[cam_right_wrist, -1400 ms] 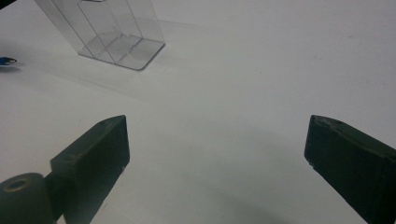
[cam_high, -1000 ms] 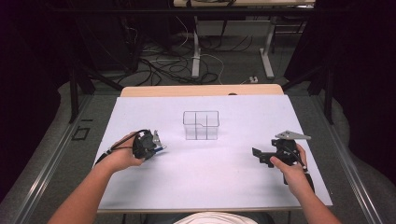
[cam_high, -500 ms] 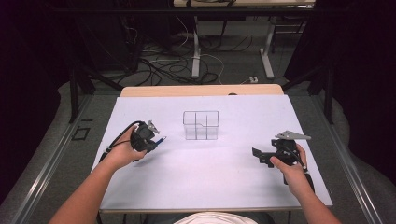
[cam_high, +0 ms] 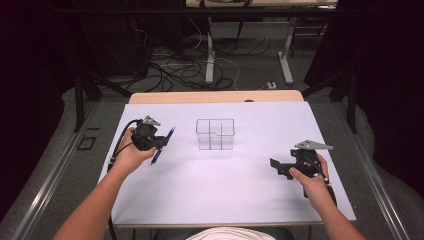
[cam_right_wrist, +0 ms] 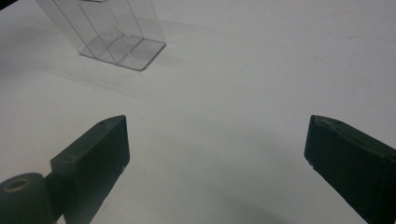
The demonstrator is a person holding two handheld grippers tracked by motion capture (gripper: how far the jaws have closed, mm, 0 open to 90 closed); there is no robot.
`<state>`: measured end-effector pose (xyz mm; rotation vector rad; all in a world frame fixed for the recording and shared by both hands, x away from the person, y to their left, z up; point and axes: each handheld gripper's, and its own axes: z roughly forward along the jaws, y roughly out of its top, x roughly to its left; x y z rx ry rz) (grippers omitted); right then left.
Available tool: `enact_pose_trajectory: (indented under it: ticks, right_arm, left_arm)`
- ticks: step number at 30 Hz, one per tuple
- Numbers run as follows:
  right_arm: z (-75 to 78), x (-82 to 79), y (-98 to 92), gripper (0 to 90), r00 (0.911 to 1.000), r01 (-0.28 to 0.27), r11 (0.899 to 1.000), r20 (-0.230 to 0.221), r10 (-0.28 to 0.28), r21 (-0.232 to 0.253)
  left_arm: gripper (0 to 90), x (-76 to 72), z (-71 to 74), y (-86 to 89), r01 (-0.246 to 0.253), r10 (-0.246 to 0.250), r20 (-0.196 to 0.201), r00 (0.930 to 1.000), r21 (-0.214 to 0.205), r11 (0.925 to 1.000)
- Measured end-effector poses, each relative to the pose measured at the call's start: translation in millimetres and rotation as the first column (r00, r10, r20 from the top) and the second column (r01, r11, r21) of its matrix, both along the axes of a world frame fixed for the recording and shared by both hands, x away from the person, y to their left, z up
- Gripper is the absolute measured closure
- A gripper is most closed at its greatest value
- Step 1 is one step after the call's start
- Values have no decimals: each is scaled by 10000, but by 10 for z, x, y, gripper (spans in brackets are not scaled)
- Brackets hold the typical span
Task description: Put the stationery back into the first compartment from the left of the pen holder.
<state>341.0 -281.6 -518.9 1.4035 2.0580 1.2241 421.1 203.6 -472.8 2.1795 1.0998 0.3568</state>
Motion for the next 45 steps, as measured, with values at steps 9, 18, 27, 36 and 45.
enact_pose_trajectory:
  ticks: [9, 18, 27, 36, 45]
  right_arm:
    - [-3, 1, -2, 63, 10000, 18, 10000, 36, -18, 75]
    - [0, 0, 2, 36, 10000, 68, 9999, 57, -69, 152]
    - [4, 0, -17, 0, 9998, 189, 9997, 41, -190, 151]
    - [-4, -4, -34, 0, 9991, 412, 9991, 36, -412, 62]
    - [-11, -6, -28, 0, 9993, 373, 9993, 40, -373, 48]
  left_arm:
    - [791, 31, 124, -16, -648, 755, 683, 9948, -1475, 9869]
    - [790, 56, 284, -150, -651, 1071, 1725, 9792, -2329, 9703]
    - [791, 112, 365, -356, -569, 1401, 2376, 9612, -3262, 9436]
    - [791, 155, 437, -539, -417, 1671, 2996, 9393, -3839, 9225]
    - [791, 204, 437, -720, -254, 1814, 3378, 9236, -4182, 9080]
